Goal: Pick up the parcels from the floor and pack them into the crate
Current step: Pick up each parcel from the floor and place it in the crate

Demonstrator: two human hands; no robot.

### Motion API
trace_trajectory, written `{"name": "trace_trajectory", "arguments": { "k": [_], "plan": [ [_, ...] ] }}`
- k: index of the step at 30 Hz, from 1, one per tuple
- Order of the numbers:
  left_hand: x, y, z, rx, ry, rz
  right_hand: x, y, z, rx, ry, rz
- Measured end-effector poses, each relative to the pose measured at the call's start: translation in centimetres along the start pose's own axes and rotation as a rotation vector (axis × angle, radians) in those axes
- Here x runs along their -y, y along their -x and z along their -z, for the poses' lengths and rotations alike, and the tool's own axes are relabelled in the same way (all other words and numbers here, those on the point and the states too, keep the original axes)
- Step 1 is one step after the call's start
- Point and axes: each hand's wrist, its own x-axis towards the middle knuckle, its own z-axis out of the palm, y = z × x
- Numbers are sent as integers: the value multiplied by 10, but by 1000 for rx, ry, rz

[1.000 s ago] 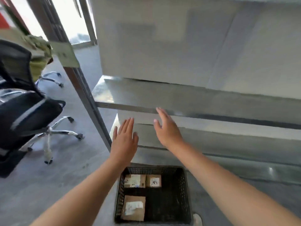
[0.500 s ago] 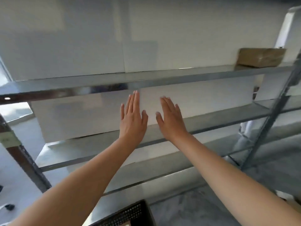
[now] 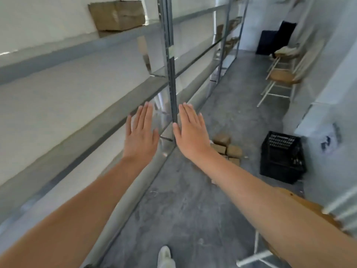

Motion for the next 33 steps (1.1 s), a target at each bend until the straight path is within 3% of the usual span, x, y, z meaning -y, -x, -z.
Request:
{"name": "trace_trajectory", "arguments": {
  "k": [7,14,25,33],
  "plan": [
    [-41,-126,-134,119,175,-147,-141,-80,-24,21,246,-329],
    [-22,-251,-226,235,153,-410,-206,-149,-69,104,271,-495],
    [-84,-359,-382,349,327,-127,-355,-224,-150,264,182,-641],
    [-89,-401,-546,484,227,-45,-495,-277,-266,494,120,-592]
  ]
}}
